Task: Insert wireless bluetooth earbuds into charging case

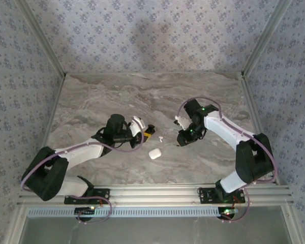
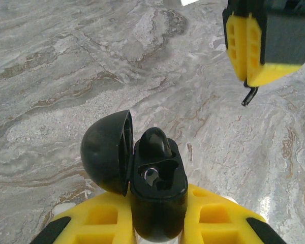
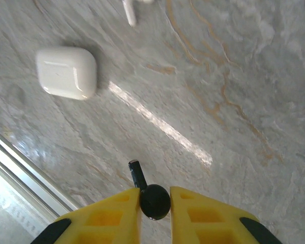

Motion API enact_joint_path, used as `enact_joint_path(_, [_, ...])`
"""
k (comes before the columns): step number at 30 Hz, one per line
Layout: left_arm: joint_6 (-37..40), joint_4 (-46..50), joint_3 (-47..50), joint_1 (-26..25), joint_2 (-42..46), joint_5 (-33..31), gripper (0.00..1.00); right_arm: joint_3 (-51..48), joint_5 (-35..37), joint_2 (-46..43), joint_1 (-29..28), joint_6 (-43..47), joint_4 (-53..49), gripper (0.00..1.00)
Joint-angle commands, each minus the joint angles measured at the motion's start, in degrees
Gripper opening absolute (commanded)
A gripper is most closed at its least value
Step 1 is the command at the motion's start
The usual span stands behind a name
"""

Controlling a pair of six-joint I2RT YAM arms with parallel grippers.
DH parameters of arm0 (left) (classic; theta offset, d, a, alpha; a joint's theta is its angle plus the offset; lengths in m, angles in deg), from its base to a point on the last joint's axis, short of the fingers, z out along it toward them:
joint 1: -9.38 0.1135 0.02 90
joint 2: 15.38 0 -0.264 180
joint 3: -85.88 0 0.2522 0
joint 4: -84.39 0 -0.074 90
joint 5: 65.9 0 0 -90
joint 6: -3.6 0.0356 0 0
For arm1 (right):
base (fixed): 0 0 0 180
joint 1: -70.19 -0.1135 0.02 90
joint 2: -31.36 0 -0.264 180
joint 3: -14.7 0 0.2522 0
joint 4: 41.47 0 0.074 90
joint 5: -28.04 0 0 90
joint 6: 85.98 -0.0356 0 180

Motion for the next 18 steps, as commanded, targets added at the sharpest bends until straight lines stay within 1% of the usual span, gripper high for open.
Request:
enact_joint_path(1, [0.9, 1.6, -0.8, -0.3, 1.7, 0.0, 0.13, 1.4, 2.5, 3.5, 0.2, 2.5, -3.6, 0.21])
enact_joint_path(8, [0.7, 1.8, -0.7, -0.3, 2.4, 0.1, 0.13, 4.3, 3.3, 10.6, 0.1, 4.6, -5.3, 0.21])
enact_joint_path(18, [-0.1, 1.3, -1.0, -0.4, 1.3, 1.1, 0.13, 8.9, 3.1, 18.8, -0.2, 6.6, -6.8, 0.22])
